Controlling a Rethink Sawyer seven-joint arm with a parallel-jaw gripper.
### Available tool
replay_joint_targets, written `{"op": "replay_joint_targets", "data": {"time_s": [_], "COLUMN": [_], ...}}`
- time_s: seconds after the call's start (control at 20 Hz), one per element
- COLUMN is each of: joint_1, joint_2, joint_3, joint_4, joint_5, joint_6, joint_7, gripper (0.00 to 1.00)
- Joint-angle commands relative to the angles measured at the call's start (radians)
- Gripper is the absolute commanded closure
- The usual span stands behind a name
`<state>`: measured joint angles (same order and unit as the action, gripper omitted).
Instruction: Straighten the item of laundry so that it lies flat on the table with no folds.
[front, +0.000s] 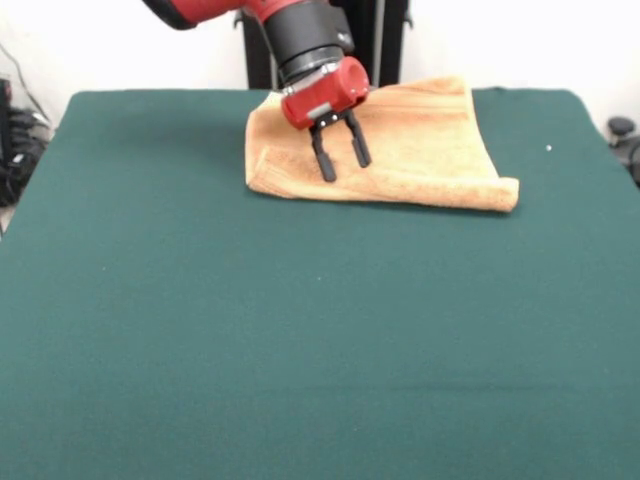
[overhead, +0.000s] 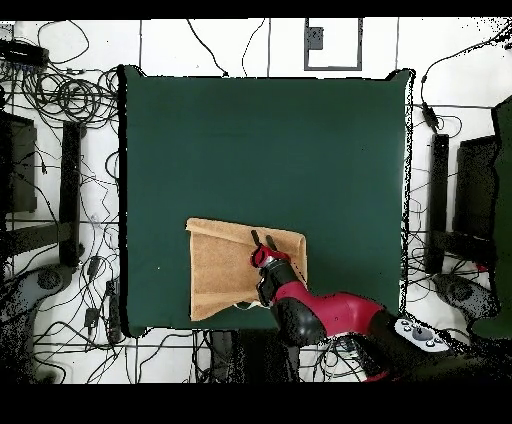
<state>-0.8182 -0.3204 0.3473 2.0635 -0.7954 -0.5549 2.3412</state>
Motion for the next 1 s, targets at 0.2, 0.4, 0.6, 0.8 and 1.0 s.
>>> {"op": "replay_joint_targets", "data": {"time_s": [0.2,0.4,0.6,0.8,1.0], "joint_1": [0.012,-0.011,-0.046,-0.074,-0.110], "joint_2": [-0.033,-0.175,-0.250,-0.252,-0.209], "joint_3": [0.106,0.146,0.197,0.229,0.264], "joint_4": [-0.089,0.021,0.089,0.100,0.104], "joint_5": [-0.034,0.019,0.047,0.041,0.028], "joint_6": [0.120,0.223,0.282,0.304,0.337], "joint_7": [0.100,0.106,0.114,0.111,0.108], "gripper": [0.00,0.00,0.00,0.00,0.00]}}
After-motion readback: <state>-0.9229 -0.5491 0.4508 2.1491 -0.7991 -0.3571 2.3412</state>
